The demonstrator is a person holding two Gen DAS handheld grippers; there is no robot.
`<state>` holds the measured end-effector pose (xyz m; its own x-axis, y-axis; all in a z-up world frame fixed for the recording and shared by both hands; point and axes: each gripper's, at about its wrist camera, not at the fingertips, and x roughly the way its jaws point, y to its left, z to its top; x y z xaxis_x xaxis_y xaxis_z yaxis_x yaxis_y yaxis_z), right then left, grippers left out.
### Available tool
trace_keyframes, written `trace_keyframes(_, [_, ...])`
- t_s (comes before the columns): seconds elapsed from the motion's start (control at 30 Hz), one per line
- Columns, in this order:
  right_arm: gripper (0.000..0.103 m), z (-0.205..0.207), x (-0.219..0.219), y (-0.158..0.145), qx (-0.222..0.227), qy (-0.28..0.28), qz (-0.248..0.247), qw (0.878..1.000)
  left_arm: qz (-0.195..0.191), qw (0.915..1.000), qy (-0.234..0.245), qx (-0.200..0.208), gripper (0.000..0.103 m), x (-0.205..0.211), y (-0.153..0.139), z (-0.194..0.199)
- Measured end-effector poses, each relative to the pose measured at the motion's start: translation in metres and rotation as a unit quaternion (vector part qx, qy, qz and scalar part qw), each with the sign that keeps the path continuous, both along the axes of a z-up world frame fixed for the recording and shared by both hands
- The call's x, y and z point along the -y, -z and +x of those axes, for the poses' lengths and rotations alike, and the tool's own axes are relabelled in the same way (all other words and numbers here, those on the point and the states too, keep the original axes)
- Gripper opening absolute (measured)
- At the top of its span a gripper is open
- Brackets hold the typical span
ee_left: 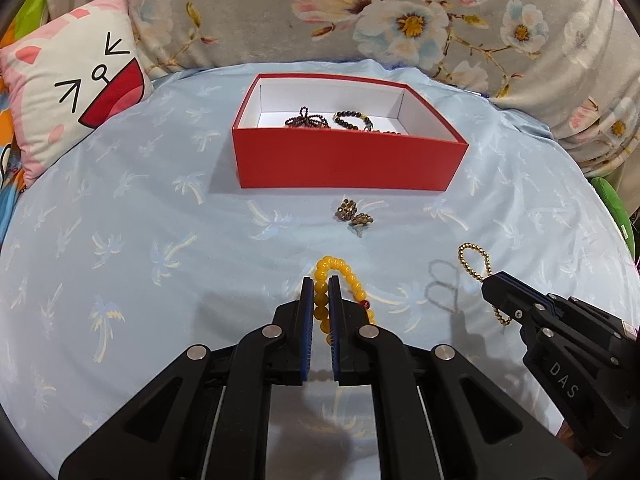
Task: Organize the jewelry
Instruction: 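Grasp the yellow bead bracelet with left gripper while right holds the gold chain, then carry the yellow bead and gold bead bracelets over the red box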
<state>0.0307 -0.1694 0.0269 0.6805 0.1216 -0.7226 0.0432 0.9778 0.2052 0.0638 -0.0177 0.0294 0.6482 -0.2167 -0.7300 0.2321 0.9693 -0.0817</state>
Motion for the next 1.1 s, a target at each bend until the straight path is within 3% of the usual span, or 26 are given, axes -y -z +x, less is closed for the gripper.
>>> trace_keyframes(0.73, [0.004,0.020,0.011,-0.040,0.046,0.001,0.004,0.999,-0.009,0.9981,0.003,0.060,0.007,-0.004,-0.057,0.015])
trace_keyframes(1.1, [0.004,0.053,0.012,-0.066,0.071,-0.003,-0.002,0.997,-0.008,0.9955,0.003,0.094,0.007,0.002,-0.089,0.047])
